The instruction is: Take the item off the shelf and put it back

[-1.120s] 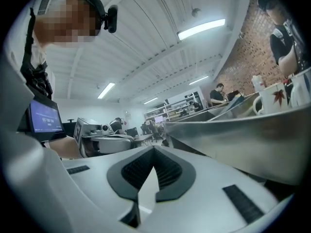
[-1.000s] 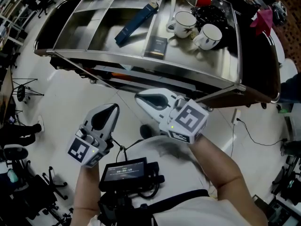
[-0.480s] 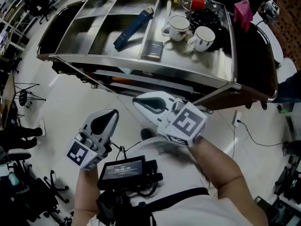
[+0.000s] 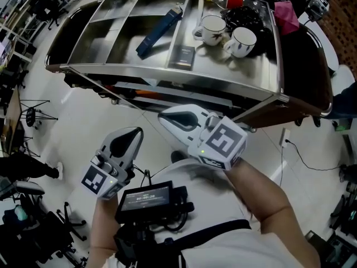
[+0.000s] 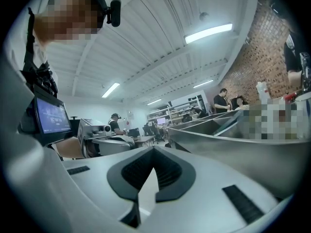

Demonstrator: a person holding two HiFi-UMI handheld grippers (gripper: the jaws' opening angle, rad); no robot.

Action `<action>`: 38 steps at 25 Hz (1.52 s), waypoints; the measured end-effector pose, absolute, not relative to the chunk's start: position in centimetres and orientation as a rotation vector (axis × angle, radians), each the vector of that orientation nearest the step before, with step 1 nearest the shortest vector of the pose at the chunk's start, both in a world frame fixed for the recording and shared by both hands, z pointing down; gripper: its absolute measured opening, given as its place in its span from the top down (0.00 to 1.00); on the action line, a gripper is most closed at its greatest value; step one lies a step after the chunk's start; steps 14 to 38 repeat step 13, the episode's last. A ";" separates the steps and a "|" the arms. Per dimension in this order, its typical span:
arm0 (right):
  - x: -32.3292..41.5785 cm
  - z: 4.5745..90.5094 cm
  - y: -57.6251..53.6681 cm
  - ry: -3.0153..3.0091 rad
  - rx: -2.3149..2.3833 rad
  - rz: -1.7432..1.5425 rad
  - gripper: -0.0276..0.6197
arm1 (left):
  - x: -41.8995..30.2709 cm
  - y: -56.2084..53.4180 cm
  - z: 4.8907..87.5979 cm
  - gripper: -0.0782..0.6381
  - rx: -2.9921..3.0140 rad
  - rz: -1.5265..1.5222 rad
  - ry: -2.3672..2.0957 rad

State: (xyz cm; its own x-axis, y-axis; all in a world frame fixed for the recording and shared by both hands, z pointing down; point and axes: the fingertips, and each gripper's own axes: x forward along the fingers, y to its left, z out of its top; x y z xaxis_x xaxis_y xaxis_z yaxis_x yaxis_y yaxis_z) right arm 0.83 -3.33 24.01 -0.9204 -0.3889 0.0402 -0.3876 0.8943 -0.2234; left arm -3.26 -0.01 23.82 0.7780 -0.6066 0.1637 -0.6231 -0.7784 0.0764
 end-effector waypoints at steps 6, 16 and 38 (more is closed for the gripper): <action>1.1 24.2 -3.7 3.037 -0.639 -0.366 0.95 | -3.1 -0.4 23.8 0.89 2.851 0.204 -0.982; 1.5 24.1 -4.1 3.035 -0.647 -0.354 0.95 | -2.5 -0.8 24.2 0.89 2.860 0.239 -0.976; 1.5 24.1 -4.1 3.035 -0.647 -0.354 0.95 | -2.5 -0.8 24.2 0.89 2.860 0.239 -0.976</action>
